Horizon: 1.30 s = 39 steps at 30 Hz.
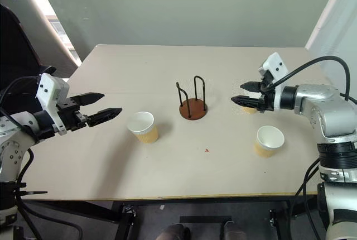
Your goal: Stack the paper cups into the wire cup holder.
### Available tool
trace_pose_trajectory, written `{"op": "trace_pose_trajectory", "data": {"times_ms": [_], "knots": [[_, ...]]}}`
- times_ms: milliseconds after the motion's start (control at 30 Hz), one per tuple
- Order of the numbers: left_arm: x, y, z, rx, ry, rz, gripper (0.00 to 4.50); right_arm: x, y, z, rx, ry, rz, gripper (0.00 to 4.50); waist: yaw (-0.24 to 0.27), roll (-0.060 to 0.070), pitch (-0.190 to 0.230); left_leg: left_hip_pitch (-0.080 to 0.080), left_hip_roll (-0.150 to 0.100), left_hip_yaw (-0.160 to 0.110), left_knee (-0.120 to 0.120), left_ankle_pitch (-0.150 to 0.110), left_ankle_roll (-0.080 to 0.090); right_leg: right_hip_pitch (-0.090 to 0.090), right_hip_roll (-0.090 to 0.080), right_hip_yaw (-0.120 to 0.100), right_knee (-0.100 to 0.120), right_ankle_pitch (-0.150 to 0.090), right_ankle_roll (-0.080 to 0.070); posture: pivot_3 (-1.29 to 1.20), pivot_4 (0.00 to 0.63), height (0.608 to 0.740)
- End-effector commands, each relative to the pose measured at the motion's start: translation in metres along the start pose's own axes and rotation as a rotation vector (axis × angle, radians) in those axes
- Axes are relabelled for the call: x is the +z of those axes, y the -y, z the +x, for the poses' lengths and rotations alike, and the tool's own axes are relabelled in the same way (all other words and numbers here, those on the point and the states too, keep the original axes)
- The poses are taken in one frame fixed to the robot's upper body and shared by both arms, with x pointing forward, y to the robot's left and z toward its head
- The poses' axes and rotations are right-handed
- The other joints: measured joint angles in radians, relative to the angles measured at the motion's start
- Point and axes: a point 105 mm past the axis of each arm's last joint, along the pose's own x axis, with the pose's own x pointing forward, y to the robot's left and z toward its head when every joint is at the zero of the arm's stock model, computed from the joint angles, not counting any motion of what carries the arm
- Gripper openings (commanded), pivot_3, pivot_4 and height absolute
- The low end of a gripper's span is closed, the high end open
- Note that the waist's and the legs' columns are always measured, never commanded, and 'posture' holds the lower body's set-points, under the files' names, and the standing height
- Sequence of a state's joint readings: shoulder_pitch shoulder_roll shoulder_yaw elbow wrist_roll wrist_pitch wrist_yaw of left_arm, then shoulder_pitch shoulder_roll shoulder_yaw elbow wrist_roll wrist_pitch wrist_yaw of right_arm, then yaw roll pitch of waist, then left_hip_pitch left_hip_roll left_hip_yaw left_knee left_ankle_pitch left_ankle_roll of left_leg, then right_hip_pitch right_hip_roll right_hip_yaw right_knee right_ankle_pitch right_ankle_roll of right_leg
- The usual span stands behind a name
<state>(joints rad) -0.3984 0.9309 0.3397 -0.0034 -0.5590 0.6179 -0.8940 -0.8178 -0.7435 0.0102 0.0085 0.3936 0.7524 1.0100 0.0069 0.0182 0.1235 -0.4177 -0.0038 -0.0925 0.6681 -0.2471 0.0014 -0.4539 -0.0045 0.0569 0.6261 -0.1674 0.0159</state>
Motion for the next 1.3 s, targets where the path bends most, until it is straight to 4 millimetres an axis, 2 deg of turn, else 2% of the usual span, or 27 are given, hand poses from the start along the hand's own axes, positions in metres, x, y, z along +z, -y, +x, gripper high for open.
{"op": "trace_pose_trajectory", "data": {"times_ms": [33, 167, 400, 567, 967, 1300], "knots": [[0.017, -0.002, 0.001, -0.005, 0.035, 0.048, 4.5, 0.024, -0.001, -0.003, 0.0, 0.064, -0.064, 3.04, 0.0, 0.0, 0.0, 0.0, 0.0, 0.0, 0.0, 0.0, 0.0, 0.0, 0.0, 0.0, 0.0, 0.0, 0.0, 0.0, 0.15, 0.74], [0.016, 0.008, 0.014, -0.048, 0.048, 0.036, 4.5, 0.022, 0.0, -0.004, -0.026, 0.083, -0.051, 3.04, 0.0, 0.0, 0.0, 0.0, 0.0, 0.0, 0.0, 0.0, 0.0, 0.0, 0.0, 0.0, 0.0, 0.0, -0.001, 0.0, 0.15, 0.74], [0.022, 0.032, 0.037, -0.202, 0.015, 0.048, 4.5, 0.033, -0.008, -0.016, 0.001, 0.112, -0.013, 3.04, 0.002, 0.0, 0.0, 0.0, 0.0, 0.0, 0.0, 0.0, -0.001, 0.0, 0.0, -0.001, 0.0, 0.001, 0.002, 0.0, 0.15, 0.74], [0.027, 0.036, 0.062, -0.243, 0.011, 0.076, 4.5, 0.038, -0.023, -0.025, 0.031, 0.103, 0.012, 3.04, 0.005, -0.001, 0.0, 0.0, 0.0, 0.0, 0.0, 0.001, -0.001, 0.0, 0.0, -0.001, 0.0, 0.001, 0.002, 0.0, 0.15, 0.74], [0.021, 0.057, 0.125, -0.301, -0.019, 0.085, 4.5, 0.045, -0.048, -0.034, 0.099, 0.097, 0.015, 3.04, 0.006, -0.001, 0.001, -0.001, 0.0, 0.0, 0.001, 0.003, 0.0, 0.001, 0.0, 0.0, -0.002, 0.005, 0.01, 0.0, 0.15, 0.74], [0.011, 0.062, 0.158, -0.262, -0.046, 0.099, 4.5, 0.042, -0.046, -0.036, 0.064, 0.093, 0.019, 3.04, 0.009, -0.001, 0.001, -0.002, 0.0, 0.0, 0.001, 0.006, -0.002, 0.002, 0.0, 0.0, -0.003, 0.005, 0.013, 0.0, 0.15, 0.74]]}}
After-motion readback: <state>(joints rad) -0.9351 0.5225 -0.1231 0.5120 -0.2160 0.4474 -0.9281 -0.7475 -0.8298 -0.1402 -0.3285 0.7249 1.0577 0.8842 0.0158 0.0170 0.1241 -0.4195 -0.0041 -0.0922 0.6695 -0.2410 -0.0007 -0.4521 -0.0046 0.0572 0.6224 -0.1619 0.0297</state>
